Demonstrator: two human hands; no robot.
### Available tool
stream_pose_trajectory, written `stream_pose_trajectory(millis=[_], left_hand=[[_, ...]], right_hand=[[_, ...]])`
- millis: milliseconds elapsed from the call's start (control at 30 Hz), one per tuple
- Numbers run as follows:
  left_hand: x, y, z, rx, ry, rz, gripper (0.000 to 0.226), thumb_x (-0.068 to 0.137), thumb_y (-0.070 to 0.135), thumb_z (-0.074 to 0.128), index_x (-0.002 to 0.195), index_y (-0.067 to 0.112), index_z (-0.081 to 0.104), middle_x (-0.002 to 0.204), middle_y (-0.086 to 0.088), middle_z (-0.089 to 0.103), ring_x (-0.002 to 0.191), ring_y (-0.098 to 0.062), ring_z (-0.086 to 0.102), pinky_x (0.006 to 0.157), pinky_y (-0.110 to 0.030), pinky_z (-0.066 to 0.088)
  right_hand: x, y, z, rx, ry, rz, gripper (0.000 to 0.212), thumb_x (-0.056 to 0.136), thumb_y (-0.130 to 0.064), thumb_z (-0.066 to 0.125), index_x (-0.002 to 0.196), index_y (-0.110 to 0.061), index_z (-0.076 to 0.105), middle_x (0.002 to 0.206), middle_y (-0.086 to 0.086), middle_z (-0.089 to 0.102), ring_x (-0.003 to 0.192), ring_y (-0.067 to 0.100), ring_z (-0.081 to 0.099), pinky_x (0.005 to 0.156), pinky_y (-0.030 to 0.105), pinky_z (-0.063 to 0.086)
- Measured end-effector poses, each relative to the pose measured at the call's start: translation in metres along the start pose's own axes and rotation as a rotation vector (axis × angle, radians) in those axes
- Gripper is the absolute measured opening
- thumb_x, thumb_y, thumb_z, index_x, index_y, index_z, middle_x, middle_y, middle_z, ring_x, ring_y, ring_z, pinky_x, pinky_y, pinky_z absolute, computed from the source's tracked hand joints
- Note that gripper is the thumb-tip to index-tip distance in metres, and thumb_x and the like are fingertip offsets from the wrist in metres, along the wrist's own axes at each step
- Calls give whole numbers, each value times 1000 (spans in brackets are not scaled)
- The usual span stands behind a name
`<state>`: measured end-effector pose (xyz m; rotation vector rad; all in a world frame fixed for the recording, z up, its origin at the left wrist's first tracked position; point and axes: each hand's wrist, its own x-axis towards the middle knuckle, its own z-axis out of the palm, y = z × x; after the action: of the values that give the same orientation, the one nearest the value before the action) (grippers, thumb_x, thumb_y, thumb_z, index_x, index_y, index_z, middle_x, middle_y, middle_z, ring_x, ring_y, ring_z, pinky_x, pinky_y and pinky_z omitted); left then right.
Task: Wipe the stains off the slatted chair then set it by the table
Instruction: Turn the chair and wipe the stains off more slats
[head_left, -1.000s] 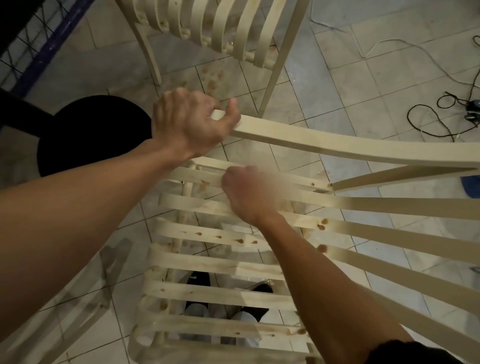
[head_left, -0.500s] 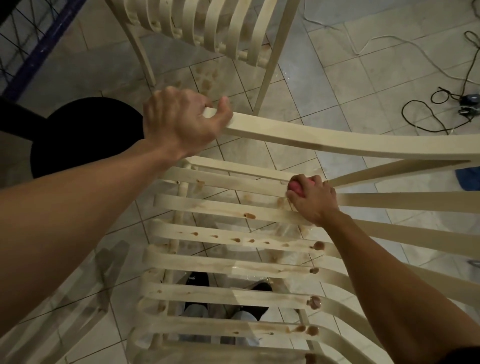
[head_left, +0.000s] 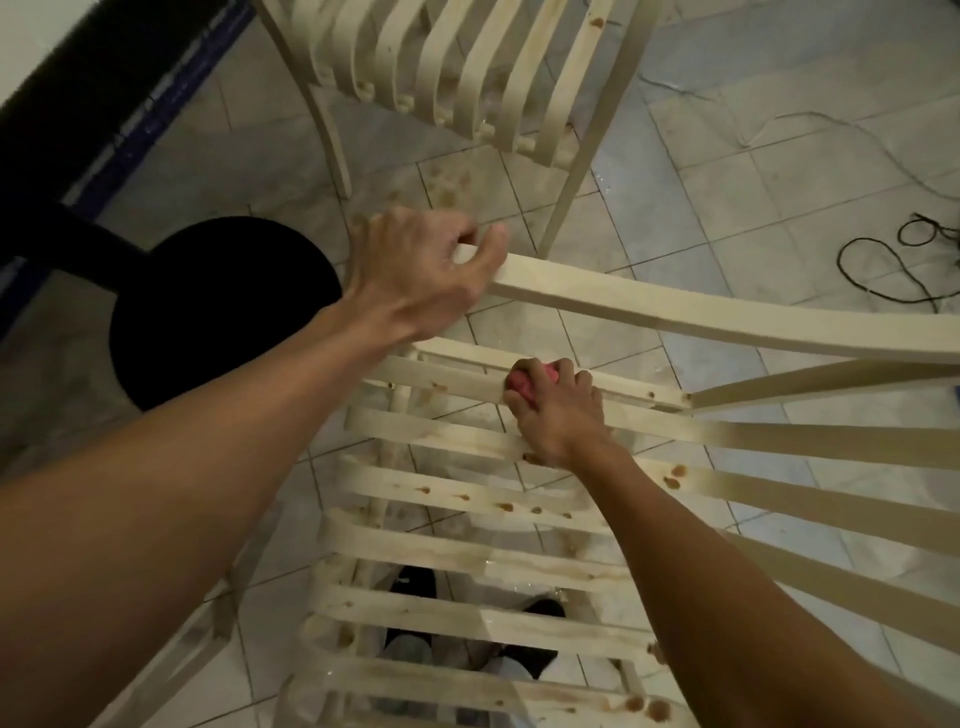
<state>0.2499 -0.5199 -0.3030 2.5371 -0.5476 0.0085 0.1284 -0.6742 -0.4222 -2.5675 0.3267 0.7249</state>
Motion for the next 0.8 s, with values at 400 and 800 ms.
stream_pose_trajectory(millis=[400,800], left_hand=[[-10,-42,-15,-522,-281,-201,47,86,67,49,61,28,51,69,7,42,62,-9,39,62,-33,32],[-9,-45,-20,-515,-308,-210,54,81,75,46,66,24,57,78,-2,51,73,-16,51,72,-36,43]], right_hand=[[8,-38,4,112,-14,22,39,102,-43,39,139,-32,43,138,15,39,124,36,37,111,48,28],[41,-145,22,5,-79,-43,39,101,-42,39,133,-19,44,130,16,49,119,37,45,97,45,42]])
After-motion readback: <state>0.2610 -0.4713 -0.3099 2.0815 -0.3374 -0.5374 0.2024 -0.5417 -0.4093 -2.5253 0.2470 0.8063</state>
